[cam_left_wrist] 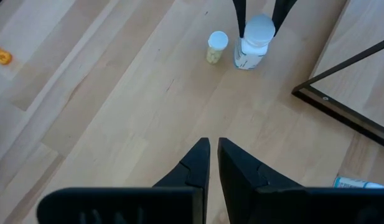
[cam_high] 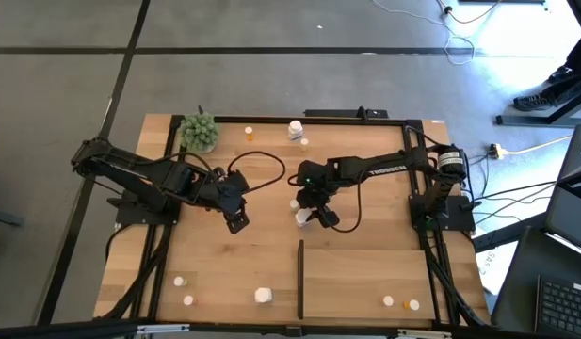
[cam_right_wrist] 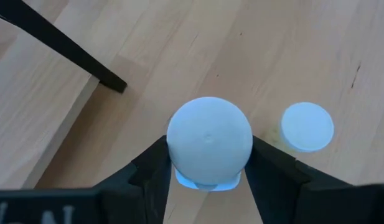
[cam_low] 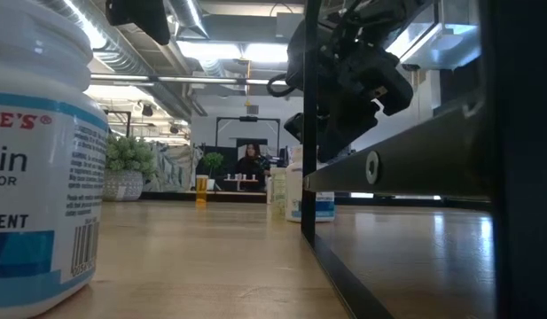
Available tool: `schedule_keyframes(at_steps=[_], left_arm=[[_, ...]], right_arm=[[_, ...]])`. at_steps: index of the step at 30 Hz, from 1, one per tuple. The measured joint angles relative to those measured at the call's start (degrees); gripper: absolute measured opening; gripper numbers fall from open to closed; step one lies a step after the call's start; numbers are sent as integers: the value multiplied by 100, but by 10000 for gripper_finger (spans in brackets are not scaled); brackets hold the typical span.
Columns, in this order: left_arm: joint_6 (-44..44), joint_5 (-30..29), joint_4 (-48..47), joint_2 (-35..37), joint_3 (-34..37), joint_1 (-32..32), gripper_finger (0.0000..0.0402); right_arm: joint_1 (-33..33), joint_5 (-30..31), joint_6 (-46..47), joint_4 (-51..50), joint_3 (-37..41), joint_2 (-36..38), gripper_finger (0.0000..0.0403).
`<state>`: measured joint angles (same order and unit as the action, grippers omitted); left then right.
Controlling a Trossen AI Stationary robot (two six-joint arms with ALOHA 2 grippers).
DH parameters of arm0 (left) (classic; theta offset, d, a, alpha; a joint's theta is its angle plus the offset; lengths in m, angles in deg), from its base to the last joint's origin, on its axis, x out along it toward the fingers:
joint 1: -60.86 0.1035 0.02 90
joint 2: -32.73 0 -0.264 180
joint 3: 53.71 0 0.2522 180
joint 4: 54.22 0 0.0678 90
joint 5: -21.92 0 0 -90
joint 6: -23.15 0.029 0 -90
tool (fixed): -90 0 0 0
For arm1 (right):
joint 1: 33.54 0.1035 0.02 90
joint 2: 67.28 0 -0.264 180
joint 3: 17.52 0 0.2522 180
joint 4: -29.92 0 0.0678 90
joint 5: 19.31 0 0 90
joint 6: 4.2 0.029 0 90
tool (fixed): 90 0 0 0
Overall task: Pick and place medicine bottles onto shelf by color
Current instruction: Put the middle supplement bottle on the shelf
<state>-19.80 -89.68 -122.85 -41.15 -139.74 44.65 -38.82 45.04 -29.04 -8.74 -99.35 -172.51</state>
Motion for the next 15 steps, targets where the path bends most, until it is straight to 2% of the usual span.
schedule_keyframes(at_steps=[9, 15], left_arm=[[-1, -2, -3, 0, 0, 0, 27], [-1, -39, -2, 0, 0, 0, 28]], right_arm=[[-4, 220, 30, -564, -14, 211, 176], [42, 225, 54, -1043, -35, 626, 176]])
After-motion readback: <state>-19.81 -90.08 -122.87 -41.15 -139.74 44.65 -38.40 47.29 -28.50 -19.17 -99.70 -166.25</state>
